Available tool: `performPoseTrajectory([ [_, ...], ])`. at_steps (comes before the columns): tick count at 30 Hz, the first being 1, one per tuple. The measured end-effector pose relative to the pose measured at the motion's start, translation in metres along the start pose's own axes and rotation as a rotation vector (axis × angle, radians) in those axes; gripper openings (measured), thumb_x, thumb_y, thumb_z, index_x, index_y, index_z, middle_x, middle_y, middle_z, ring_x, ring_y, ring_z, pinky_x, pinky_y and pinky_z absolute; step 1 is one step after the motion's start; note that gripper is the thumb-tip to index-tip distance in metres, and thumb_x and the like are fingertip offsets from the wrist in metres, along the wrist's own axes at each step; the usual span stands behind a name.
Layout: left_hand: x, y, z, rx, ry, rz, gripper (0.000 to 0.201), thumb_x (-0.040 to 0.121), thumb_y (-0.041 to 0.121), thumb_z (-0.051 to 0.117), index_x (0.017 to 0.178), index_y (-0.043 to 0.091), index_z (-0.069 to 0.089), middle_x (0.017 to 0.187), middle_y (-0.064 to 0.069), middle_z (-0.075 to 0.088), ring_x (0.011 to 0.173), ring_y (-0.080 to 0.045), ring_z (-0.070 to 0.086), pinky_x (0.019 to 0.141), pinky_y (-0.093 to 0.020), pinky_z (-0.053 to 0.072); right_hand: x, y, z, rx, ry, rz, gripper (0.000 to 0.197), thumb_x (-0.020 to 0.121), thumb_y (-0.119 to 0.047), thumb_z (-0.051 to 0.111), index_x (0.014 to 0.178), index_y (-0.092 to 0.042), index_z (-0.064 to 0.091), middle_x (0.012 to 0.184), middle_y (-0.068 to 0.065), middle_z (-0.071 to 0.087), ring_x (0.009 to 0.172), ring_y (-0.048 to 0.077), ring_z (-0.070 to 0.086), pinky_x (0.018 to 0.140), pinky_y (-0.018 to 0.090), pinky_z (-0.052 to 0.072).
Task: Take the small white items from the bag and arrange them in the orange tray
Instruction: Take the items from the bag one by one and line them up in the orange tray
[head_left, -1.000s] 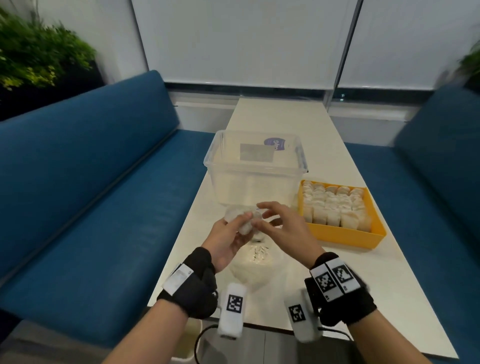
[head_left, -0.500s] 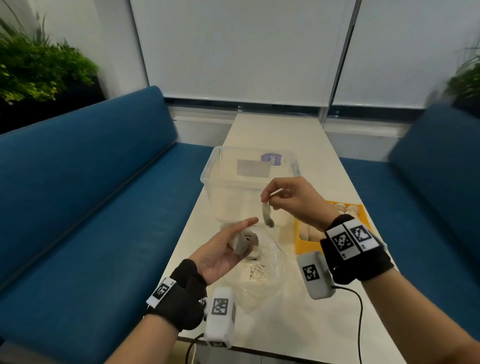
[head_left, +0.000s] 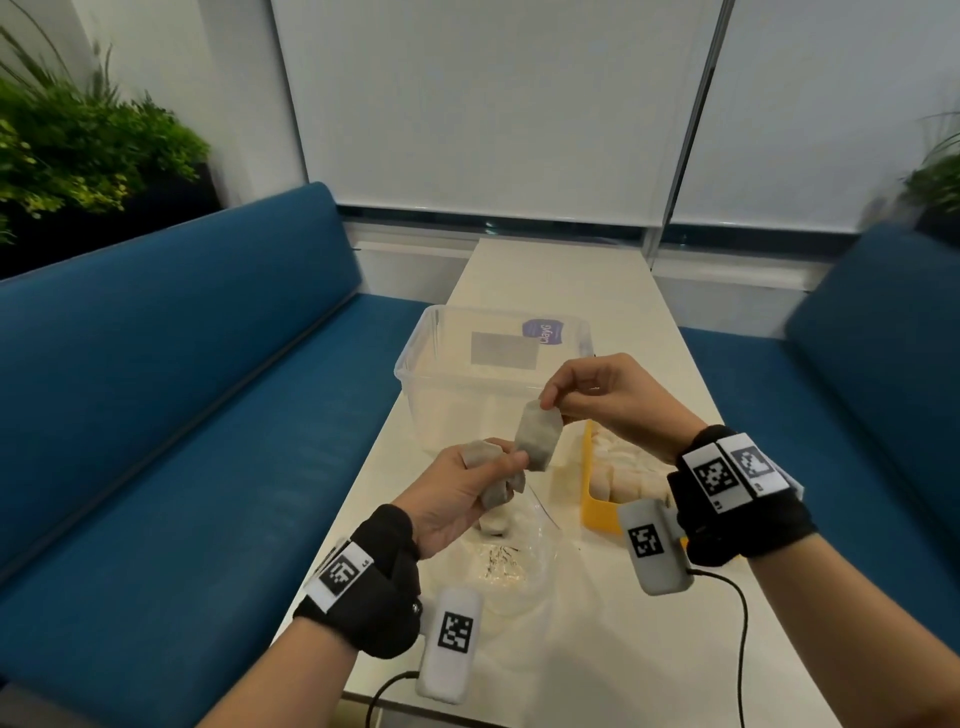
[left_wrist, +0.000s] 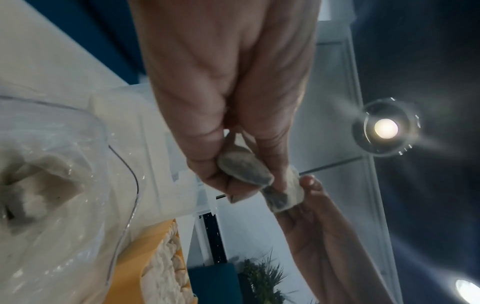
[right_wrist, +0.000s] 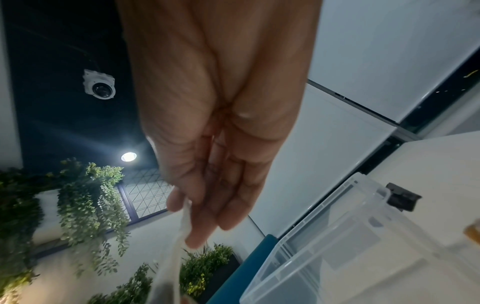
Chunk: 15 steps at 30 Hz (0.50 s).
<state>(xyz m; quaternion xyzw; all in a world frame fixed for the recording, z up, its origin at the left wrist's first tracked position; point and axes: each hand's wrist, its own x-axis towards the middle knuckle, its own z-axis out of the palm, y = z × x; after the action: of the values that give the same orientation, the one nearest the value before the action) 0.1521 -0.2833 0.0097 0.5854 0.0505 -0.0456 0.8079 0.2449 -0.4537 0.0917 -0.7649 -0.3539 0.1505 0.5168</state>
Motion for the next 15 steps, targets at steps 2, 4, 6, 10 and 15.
performPoseTrajectory([
  [2,0.001,0.001,0.004,0.064,0.046,0.041,0.019,0.085,0.016,0.067,0.072,0.002,0.066,0.084,-0.007,0.057,0.07,-0.016,0.043,0.067,-0.025,0.041,-0.002,0.002,-0.006,-0.011,0.023,0.035,0.014,0.088,0.003,0.054,0.089,0.002,0.068,0.088,0.013,0.068,0.08,0.016,0.064,0.078,0.03,0.056],
  [4,0.002,0.002,0.008,0.121,0.085,0.071,0.016,0.089,0.013,0.065,0.076,0.004,0.066,0.083,-0.009,0.054,0.063,-0.011,0.043,0.064,-0.023,0.04,-0.003,0.003,-0.01,-0.076,0.02,0.041,0.011,0.088,-0.006,0.06,0.093,-0.002,0.069,0.088,0.014,0.071,0.076,0.015,0.065,0.076,0.033,0.054],
  [6,0.003,0.002,0.014,0.172,0.1,0.082,0.009,0.09,0.013,0.065,0.087,0.005,0.068,0.078,-0.007,0.054,0.06,-0.008,0.046,0.061,-0.02,0.042,-0.004,0.003,-0.014,-0.155,0.023,0.01,0.011,0.084,-0.007,0.067,0.095,-0.005,0.069,0.081,0.014,0.072,0.068,0.014,0.064,0.073,0.036,0.055],
  [10,0.006,0.0,0.024,0.246,0.123,0.1,0.004,0.088,0.009,0.067,0.09,0.01,0.07,0.074,-0.005,0.055,0.067,-0.01,0.05,0.062,-0.02,0.044,-0.003,0.002,-0.026,-0.363,0.039,-0.039,0.015,0.082,-0.011,0.07,0.096,-0.013,0.074,0.074,0.007,0.073,0.062,0.006,0.063,0.075,0.025,0.054],
  [15,0.013,-0.004,0.035,0.244,0.173,0.089,0.007,0.087,0.007,0.067,0.087,0.012,0.071,0.073,-0.002,0.058,0.07,-0.013,0.05,0.062,-0.021,0.045,-0.004,0.0,-0.038,-0.507,0.031,-0.068,0.011,0.084,-0.011,0.067,0.092,-0.013,0.075,0.077,0.005,0.073,0.065,0.011,0.064,0.07,0.014,0.05],
])
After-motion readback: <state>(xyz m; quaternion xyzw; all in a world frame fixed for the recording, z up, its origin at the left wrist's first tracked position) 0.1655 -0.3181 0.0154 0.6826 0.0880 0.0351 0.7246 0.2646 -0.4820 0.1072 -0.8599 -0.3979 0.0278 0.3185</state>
